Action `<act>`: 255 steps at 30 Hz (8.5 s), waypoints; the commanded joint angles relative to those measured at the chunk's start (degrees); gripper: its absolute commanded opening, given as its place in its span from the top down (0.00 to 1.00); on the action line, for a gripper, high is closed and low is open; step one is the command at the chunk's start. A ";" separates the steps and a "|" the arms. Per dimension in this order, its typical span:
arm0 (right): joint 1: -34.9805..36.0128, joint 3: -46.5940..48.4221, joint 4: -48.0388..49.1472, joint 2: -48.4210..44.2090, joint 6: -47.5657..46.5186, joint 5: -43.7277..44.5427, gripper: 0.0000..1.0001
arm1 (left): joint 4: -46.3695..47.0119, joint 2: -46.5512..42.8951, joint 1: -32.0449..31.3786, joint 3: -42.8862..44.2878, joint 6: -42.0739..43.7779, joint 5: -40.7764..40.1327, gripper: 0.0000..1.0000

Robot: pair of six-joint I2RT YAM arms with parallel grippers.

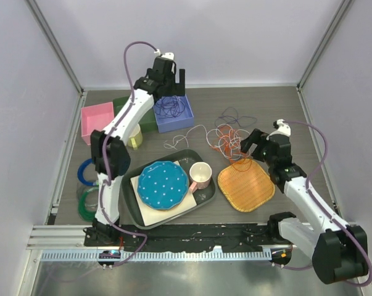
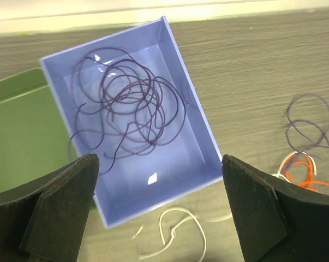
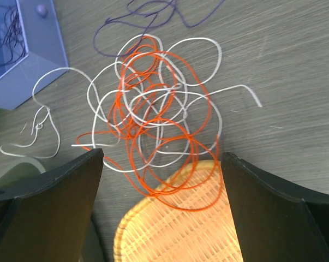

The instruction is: Untangle the cables

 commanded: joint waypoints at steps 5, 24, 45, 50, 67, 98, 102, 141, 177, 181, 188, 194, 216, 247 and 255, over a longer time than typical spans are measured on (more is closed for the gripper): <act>8.25 13.44 -2.71 13.31 -4.76 2.46 0.06 | 0.76 -22.18 -3.45 -19.31 -4.20 -9.64 0.00; 9.14 60.80 -14.85 60.26 -10.03 3.34 0.14 | 25.63 -50.07 -6.80 -63.10 -8.26 -1.12 0.00; 10.63 70.51 -13.02 60.65 -10.20 12.75 0.99 | 24.41 -50.60 -6.89 -62.40 -9.75 2.82 0.00; 10.63 67.51 -8.88 45.90 -13.89 9.77 0.99 | 25.81 -50.69 -6.89 -63.28 -9.84 9.52 0.00; 10.63 68.21 -9.83 24.16 -7.75 -15.27 0.99 | 43.38 -47.44 -7.06 -54.14 -7.81 40.79 0.00; 14.85 51.08 1.32 18.79 11.76 -29.18 0.99 | 51.91 -32.93 -7.15 -42.09 -19.42 45.91 0.58; 14.85 49.32 1.41 18.00 12.20 -28.21 0.99 | 48.23 -35.21 -7.15 -43.59 -17.50 36.34 1.00; 14.85 21.29 -5.18 -3.18 -2.12 20.40 0.05 | 21.94 -11.05 7.44 4.40 -9.31 12.33 1.00; 14.76 8.01 -10.81 -5.03 -0.01 20.75 0.05 | -4.25 1.00 4.19 0.36 -12.48 3.01 0.25; 14.85 9.24 -10.72 -2.92 -0.80 19.79 0.03 | -4.77 -5.31 2.70 -1.57 -10.55 1.79 0.08; 14.85 12.57 -11.95 4.19 0.16 17.41 0.03 | -1.55 -22.95 -0.91 -16.67 -9.22 2.31 0.00; 14.67 14.43 -16.70 11.14 3.50 17.50 0.03 | 11.72 -40.29 -3.11 -44.79 -13.17 4.86 0.00; 3.86 21.19 -5.37 31.45 -0.80 5.02 0.81 | 12.27 -54.82 -6.18 -63.36 -13.27 1.08 0.00; 4.04 67.04 3.52 18.61 3.50 -7.99 0.99 | 20.62 -55.79 -6.18 -67.50 -8.17 15.22 0.00; 4.04 81.38 -1.56 27.12 7.62 -6.77 0.99 | 25.36 -54.56 -7.84 -66.62 -6.15 23.75 0.00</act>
